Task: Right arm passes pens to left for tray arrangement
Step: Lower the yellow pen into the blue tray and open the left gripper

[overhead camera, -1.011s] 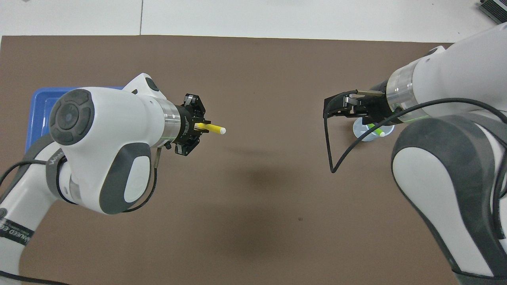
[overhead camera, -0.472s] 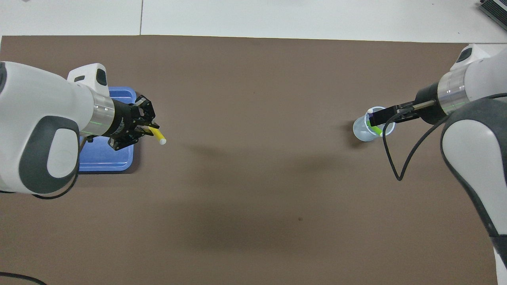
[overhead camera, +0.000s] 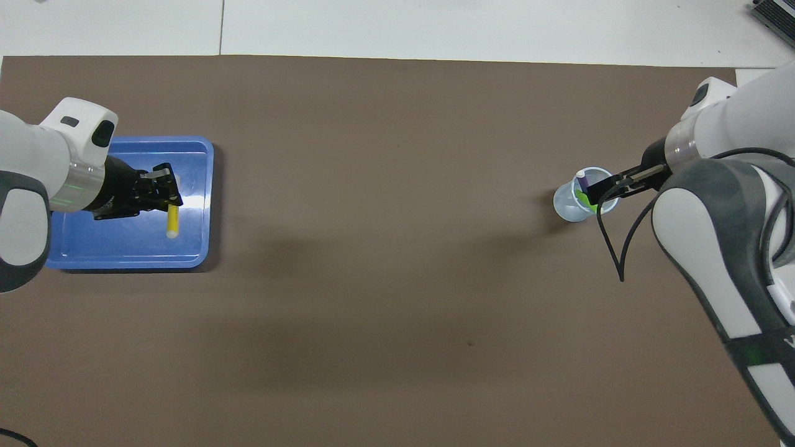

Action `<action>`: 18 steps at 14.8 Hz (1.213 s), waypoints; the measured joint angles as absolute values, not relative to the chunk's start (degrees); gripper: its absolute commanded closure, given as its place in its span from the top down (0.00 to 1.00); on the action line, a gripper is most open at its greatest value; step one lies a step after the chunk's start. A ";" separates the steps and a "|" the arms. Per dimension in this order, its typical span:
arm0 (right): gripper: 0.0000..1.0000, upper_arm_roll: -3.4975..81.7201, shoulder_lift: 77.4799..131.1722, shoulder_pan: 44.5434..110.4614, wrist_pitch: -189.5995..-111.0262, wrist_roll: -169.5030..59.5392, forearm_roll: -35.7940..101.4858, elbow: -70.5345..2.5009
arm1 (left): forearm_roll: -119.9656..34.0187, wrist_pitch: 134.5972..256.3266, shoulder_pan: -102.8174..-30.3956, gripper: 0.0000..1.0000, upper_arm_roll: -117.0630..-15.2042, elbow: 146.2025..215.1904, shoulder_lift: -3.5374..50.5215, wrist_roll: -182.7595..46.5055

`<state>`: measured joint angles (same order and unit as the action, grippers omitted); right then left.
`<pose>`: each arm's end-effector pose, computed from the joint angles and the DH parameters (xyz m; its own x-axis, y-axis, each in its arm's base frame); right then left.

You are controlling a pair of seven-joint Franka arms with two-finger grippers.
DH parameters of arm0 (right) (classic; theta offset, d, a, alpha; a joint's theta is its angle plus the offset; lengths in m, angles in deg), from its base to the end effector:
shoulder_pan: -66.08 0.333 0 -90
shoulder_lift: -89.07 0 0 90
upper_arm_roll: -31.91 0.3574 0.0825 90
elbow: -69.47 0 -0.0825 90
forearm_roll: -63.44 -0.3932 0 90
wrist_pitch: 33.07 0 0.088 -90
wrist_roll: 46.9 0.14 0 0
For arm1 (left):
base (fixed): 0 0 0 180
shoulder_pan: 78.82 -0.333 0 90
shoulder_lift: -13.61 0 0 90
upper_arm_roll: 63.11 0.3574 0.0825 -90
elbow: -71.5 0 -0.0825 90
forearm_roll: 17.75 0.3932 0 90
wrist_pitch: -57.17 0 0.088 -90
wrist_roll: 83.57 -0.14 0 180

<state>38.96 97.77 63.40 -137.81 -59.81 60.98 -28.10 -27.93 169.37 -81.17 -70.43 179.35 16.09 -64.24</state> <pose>0.6184 0.0481 0.5014 0.9584 0.2853 -0.0120 0.2840 -0.9567 -0.0641 0.5846 -0.0670 0.4919 0.9510 0.3075 -0.0311 0.3082 -0.9359 0.1705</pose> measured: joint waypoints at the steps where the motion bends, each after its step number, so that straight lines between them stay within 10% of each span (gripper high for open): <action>1: 1.00 38.93 98.31 63.39 -138.00 -59.81 61.04 -28.12 | -27.07 169.37 -82.34 0.00 -70.40 179.45 16.43 -67.71; 8: 0.98 38.86 101.60 62.76 -145.33 -60.83 64.91 -32.55 | -21.59 175.93 -85.99 0.00 -70.42 182.18 20.43 -79.16; 13: 0.63 38.84 101.69 62.48 -147.32 -62.07 66.83 -35.66 | -21.45 180.00 -86.71 0.00 -70.47 182.87 24.57 -81.60; 18: 0.52 39.01 101.64 62.71 -147.51 -62.47 67.16 -36.94 | -18.37 182.19 -89.21 0.00 -70.38 182.85 25.88 -86.21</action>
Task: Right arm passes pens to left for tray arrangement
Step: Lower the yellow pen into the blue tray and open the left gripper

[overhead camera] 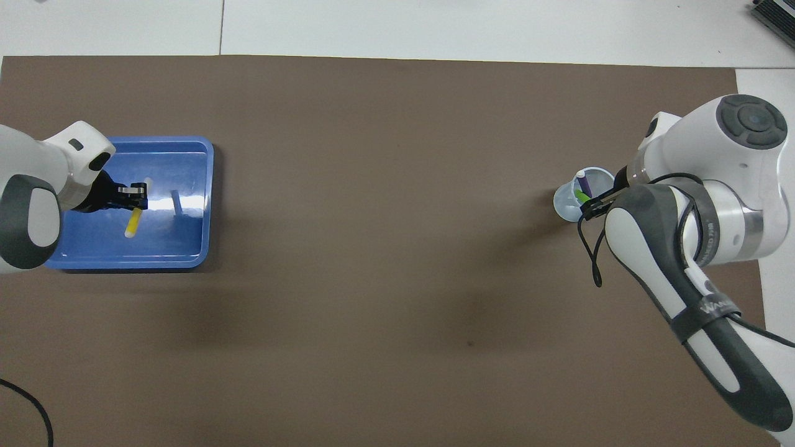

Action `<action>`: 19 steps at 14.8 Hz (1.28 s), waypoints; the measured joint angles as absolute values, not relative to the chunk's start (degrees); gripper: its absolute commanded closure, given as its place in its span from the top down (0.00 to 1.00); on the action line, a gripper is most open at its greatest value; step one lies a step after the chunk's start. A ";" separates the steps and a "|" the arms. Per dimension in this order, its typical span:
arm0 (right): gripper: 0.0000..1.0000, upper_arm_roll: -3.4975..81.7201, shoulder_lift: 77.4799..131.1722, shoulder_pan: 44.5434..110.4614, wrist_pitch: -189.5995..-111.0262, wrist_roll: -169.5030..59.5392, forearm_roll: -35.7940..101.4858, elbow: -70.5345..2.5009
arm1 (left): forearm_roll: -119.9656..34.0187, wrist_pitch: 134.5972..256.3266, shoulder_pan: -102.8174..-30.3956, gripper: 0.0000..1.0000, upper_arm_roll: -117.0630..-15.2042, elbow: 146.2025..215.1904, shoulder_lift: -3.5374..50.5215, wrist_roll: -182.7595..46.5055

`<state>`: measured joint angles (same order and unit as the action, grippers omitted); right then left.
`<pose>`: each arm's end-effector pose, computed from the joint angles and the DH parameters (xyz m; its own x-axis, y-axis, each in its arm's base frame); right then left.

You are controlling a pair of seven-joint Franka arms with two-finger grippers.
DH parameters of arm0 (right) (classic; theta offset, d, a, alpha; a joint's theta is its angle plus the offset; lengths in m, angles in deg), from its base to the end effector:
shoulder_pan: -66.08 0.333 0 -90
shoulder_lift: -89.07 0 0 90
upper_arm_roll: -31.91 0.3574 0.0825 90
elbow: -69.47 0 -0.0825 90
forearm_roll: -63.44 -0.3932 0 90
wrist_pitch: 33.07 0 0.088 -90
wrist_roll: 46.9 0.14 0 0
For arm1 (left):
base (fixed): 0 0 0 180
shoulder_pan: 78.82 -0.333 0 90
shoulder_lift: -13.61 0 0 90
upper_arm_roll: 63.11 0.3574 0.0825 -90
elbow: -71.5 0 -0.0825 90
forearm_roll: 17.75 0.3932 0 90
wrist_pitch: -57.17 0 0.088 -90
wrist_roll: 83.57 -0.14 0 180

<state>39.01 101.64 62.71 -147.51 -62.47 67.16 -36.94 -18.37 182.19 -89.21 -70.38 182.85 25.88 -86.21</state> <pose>0.6182 0.0307 0.4000 0.9314 0.3546 -0.0827 0.3564 -0.9343 0.0080 0.6199 0.0361 0.3789 0.9995 0.0182 0.0275 0.0172 -0.9993 0.0347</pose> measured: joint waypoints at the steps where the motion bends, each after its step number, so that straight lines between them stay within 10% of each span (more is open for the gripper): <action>1: 0.50 39.02 101.64 62.71 -147.68 -62.47 67.17 -37.03 | -17.07 182.99 -90.32 0.00 -70.37 182.84 25.92 -87.06; 15: 0.32 39.05 101.63 62.71 -148.06 -62.47 67.17 -37.32 | -15.58 199.70 -99.12 0.00 -70.55 182.85 33.85 -95.69; 16: 0.31 39.05 101.62 62.71 -148.06 -62.48 67.17 -37.38 | -15.58 199.74 -99.09 0.04 -70.70 182.86 34.01 -95.69; 19: 0.29 39.05 101.61 62.71 -148.08 -62.47 67.17 -37.60 | -15.57 199.84 -98.83 0.59 -70.93 182.88 34.12 -95.69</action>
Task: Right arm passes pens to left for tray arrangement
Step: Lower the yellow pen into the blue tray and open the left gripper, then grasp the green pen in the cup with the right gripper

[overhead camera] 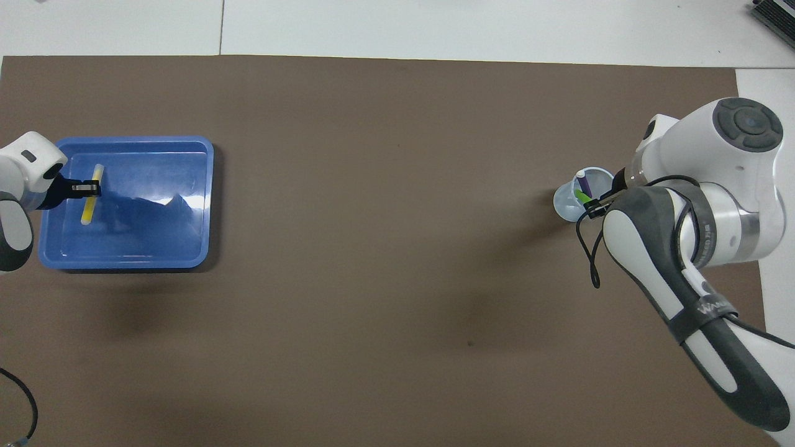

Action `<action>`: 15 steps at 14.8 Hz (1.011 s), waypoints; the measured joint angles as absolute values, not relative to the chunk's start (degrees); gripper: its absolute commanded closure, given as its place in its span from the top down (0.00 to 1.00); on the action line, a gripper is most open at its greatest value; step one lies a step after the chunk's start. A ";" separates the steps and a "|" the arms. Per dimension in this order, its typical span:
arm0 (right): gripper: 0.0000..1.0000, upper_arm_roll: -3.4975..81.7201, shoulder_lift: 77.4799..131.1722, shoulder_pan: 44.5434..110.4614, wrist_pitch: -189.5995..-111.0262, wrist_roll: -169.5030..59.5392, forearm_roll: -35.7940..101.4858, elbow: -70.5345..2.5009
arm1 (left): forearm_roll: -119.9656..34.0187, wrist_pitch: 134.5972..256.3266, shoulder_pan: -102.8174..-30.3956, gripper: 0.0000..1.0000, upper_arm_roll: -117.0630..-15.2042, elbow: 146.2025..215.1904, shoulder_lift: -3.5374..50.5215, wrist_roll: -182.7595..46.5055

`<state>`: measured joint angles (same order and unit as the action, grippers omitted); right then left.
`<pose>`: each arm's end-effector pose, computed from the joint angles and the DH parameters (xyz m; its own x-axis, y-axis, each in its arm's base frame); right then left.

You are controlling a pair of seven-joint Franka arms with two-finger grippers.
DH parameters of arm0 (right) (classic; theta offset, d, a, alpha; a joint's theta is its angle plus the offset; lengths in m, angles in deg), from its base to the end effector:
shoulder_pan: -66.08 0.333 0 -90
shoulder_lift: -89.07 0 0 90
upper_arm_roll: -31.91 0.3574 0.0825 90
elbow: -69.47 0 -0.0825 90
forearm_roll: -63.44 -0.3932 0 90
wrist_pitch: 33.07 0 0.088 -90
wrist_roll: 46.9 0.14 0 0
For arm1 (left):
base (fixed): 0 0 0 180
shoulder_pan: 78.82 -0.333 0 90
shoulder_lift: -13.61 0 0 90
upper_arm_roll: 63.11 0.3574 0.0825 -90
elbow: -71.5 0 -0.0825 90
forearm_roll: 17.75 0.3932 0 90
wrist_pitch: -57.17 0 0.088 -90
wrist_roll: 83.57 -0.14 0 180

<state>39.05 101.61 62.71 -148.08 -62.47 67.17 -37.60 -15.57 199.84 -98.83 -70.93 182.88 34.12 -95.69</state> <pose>0.6165 0.0313 0.3958 0.9308 0.3559 -0.0836 0.3577 -0.9338 0.0075 0.6468 0.1454 0.3187 0.9815 -0.0155 0.1906 -0.0116 -0.9997 -0.0212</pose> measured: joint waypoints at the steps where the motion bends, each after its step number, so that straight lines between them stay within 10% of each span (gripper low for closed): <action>1: 0.26 39.05 101.61 62.71 -148.10 -62.47 67.17 -37.65 | -15.57 199.84 -98.73 0.73 -71.00 182.94 34.14 -95.69; 2: 0.25 39.05 101.61 62.71 -148.18 -62.47 67.17 -37.69 | -15.57 199.84 -98.69 0.97 -71.07 182.98 34.14 -95.69; 3: 0.22 39.05 101.61 62.71 -148.27 -62.46 67.17 -37.72 | -15.56 199.84 -98.68 1.00 -71.10 182.99 34.16 -95.69; 15: 0.09 39.08 100.84 62.68 -141.85 -62.40 67.17 -33.29 | -21.14 182.46 -91.07 1.00 -72.26 171.40 33.16 -74.51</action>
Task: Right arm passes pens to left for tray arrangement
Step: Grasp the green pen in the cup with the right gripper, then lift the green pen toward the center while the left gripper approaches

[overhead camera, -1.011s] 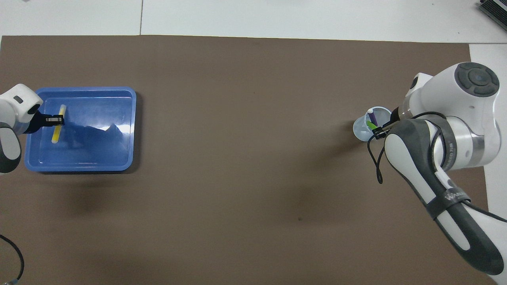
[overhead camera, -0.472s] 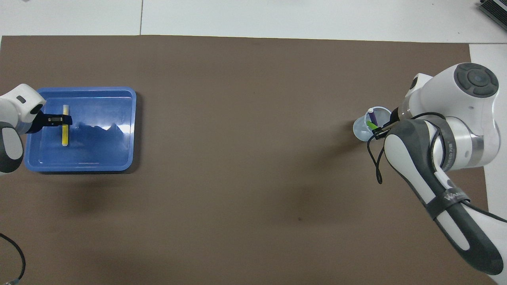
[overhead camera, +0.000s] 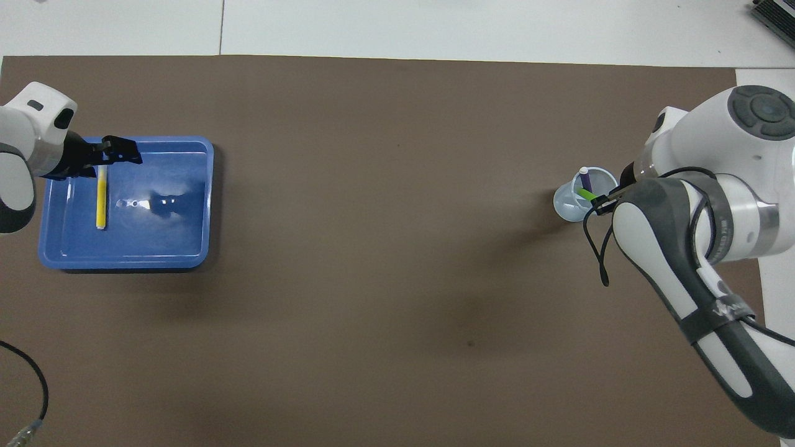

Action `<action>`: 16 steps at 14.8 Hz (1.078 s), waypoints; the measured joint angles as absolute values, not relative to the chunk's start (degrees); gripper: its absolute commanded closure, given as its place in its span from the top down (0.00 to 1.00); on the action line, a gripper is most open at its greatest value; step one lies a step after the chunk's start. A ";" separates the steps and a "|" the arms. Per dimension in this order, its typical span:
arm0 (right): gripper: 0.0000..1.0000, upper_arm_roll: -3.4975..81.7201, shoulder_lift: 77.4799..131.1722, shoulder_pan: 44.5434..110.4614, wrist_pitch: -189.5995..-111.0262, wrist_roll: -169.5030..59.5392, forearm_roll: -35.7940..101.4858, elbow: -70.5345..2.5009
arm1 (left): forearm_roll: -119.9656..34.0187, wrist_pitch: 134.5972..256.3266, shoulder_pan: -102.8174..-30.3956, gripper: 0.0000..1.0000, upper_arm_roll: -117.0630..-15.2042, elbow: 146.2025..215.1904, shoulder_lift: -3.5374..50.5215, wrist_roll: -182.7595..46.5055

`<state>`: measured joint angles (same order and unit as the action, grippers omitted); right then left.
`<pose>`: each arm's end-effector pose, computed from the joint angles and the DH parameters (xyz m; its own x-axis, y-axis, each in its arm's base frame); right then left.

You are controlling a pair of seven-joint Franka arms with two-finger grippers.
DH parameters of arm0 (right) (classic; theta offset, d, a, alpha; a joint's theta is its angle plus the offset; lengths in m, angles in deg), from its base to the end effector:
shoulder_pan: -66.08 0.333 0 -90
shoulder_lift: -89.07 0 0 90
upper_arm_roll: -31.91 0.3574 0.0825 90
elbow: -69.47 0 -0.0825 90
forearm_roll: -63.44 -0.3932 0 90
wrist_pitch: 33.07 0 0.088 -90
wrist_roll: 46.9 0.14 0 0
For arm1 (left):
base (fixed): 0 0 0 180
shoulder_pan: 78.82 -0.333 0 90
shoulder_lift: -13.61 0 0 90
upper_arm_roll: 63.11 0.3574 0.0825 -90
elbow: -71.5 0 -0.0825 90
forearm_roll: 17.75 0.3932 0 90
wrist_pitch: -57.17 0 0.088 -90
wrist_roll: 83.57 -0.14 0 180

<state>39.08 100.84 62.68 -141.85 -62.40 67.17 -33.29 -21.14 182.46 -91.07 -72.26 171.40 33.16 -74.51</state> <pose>0.6185 0.0298 0.4307 0.9313 0.3491 -0.1041 0.3516 -0.9361 0.0062 0.6806 0.0425 0.3933 0.9626 0.2570 0.0851 0.2462 -0.9618 0.1196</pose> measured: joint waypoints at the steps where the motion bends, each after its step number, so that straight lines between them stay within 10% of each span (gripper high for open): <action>1: 0.09 39.14 100.50 62.68 -139.14 -62.40 67.11 -31.49 | -21.93 180.68 -89.46 1.00 -72.50 171.09 32.55 -69.73; 9: 0.09 39.08 98.45 62.11 -121.21 -61.59 56.28 -17.45 | -35.10 171.17 -81.26 1.00 -73.77 170.91 28.29 -37.15; 16: 0.08 39.66 98.71 62.63 -122.24 -41.30 38.52 -16.33 | -37.65 170.67 -67.00 1.00 -74.35 170.91 27.07 -4.45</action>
<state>39.66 98.71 62.63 -122.24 -41.30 38.52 -16.33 -37.65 170.67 -67.00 -74.35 170.91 27.07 -4.45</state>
